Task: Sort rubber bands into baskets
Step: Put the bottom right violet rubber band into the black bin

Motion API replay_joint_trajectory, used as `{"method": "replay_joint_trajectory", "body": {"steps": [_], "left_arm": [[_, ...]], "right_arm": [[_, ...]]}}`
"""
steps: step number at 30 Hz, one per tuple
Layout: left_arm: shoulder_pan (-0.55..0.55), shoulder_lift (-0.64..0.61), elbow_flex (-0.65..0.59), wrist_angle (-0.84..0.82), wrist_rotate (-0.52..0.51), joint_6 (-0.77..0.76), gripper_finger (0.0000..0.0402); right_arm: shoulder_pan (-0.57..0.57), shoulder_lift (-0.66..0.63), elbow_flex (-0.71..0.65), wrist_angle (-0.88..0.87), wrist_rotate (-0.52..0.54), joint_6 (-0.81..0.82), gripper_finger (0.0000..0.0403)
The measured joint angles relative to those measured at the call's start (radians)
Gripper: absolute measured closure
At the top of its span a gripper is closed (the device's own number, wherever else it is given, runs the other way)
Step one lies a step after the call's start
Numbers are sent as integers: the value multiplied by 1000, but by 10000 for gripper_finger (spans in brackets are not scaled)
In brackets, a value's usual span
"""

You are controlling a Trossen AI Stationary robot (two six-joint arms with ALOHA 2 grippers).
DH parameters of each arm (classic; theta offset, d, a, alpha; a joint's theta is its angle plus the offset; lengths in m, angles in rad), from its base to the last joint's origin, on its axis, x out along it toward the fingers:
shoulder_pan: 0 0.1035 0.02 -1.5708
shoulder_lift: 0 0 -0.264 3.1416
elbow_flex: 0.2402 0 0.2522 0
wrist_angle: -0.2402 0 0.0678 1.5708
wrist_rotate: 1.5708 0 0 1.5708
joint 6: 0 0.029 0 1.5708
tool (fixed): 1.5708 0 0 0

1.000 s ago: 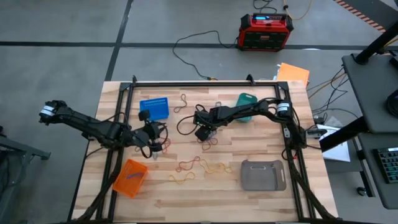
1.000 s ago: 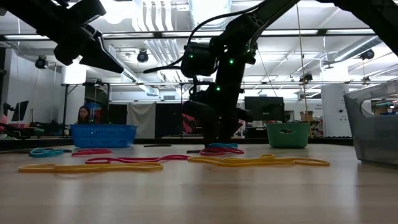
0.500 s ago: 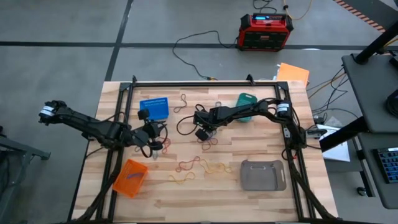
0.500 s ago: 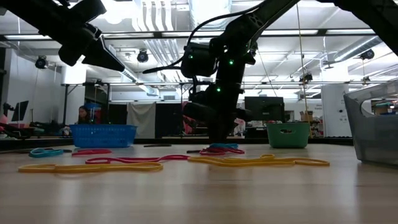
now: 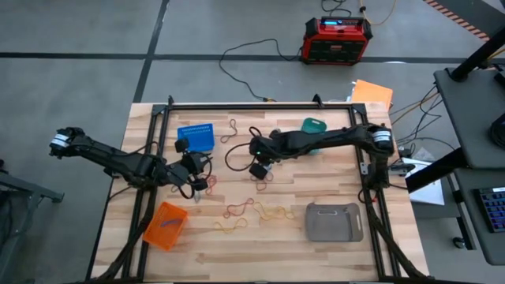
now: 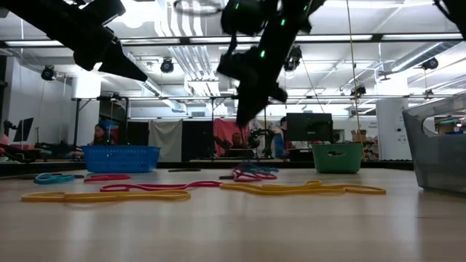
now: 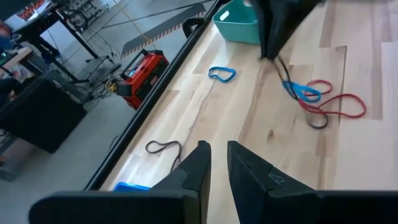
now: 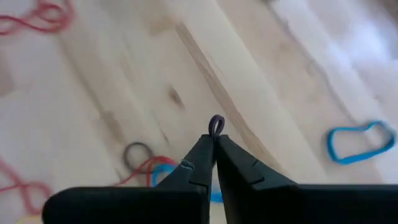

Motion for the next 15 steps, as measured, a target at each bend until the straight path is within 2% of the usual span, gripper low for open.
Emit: {"method": "replay_joint_trajectory", "body": {"steps": [11,15], "left_arm": [[0,0,2,12,1,-32,364],[0,1,7,13,1,-26,364]], "right_arm": [[137,-247,-5,-22,14,-101,391],[196,-325,-5,-88,-66,-83,391]]}}
